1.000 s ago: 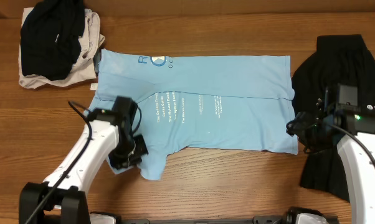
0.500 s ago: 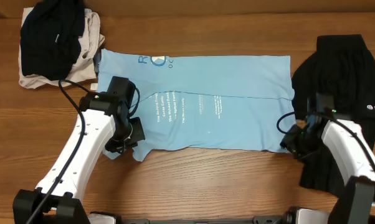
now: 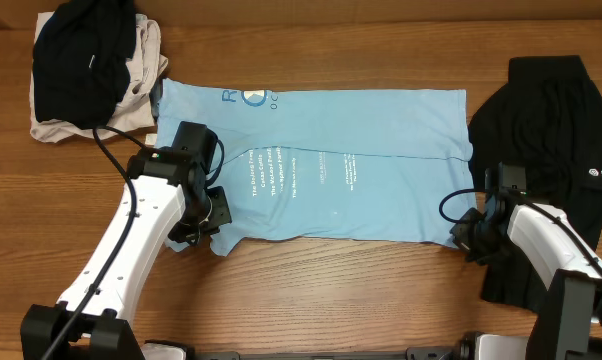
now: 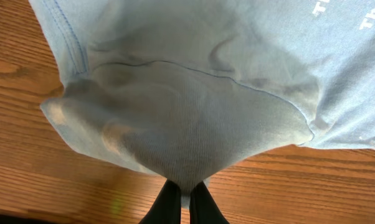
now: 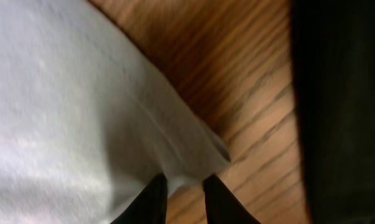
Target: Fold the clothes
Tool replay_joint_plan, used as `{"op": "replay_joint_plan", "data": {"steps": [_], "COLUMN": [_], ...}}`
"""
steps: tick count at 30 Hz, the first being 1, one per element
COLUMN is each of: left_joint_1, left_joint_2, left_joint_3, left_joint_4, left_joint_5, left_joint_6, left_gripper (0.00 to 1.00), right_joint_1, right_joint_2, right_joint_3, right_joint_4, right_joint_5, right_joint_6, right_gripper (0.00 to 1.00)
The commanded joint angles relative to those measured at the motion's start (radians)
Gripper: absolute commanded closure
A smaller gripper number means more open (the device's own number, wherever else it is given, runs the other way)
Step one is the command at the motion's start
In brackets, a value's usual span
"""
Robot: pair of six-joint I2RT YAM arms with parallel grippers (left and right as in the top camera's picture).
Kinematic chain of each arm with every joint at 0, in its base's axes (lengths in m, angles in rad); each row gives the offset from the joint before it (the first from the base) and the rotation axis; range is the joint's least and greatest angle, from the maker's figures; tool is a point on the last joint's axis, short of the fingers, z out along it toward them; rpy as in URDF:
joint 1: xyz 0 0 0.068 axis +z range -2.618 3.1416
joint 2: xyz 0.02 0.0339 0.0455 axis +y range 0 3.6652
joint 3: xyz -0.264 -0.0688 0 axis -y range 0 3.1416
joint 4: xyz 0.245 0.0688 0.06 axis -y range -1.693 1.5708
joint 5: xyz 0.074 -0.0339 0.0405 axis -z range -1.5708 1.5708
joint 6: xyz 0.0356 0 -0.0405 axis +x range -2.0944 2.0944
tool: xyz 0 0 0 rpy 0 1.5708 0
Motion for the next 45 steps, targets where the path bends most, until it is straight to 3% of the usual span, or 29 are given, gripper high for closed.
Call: {"op": "replay_joint_plan", "data": {"steps": [1, 3, 4, 8, 15, 20, 36, 45], "left_joint_1": [0.024, 0.039, 0.047, 0.081, 0.136, 0.135, 0.135, 0.135], "left_joint_2": [0.001, 0.001, 0.001, 0.001, 0.001, 0.004, 0.039, 0.169], "left_joint_3": [0.019, 0.020, 0.021, 0.037, 0.161, 0.174, 0.173, 0.173], "left_joint_4": [-0.007, -0.016, -0.022, -0.054, -0.229, -0.227, 0.206, 0.453], "left_joint_5": [-0.018, -0.018, -0.018, -0.018, -0.021, -0.021, -0.097, -0.158], "left_joint_6": [0.014, 0.015, 0.015, 0.047, 0.085, 0.109, 0.132, 0.190], "left_gripper": [0.96, 0.96, 0.96, 0.96, 0.96, 0.96, 0.96, 0.96], "right_joint_1": [-0.002, -0.002, -0.002, -0.002, -0.011, -0.011, -0.010, -0.009], "right_joint_2": [0.006, 0.006, 0.006, -0.006, -0.130, -0.197, -0.178, -0.090], "right_joint_3": [-0.005, -0.005, -0.005, 0.010, 0.113, 0.163, 0.172, 0.172], "right_joint_4": [0.025, 0.035, 0.036, -0.034, -0.304, -0.283, 0.100, 0.240], "right_joint_5": [0.061, 0.060, 0.060, 0.034, 0.016, -0.054, -0.063, -0.066], "right_joint_6": [0.028, 0.028, 0.028, 0.028, 0.003, -0.082, -0.090, -0.106], "right_gripper": [0.80, 0.86, 0.96, 0.96, 0.96, 0.96, 0.96, 0.96]}}
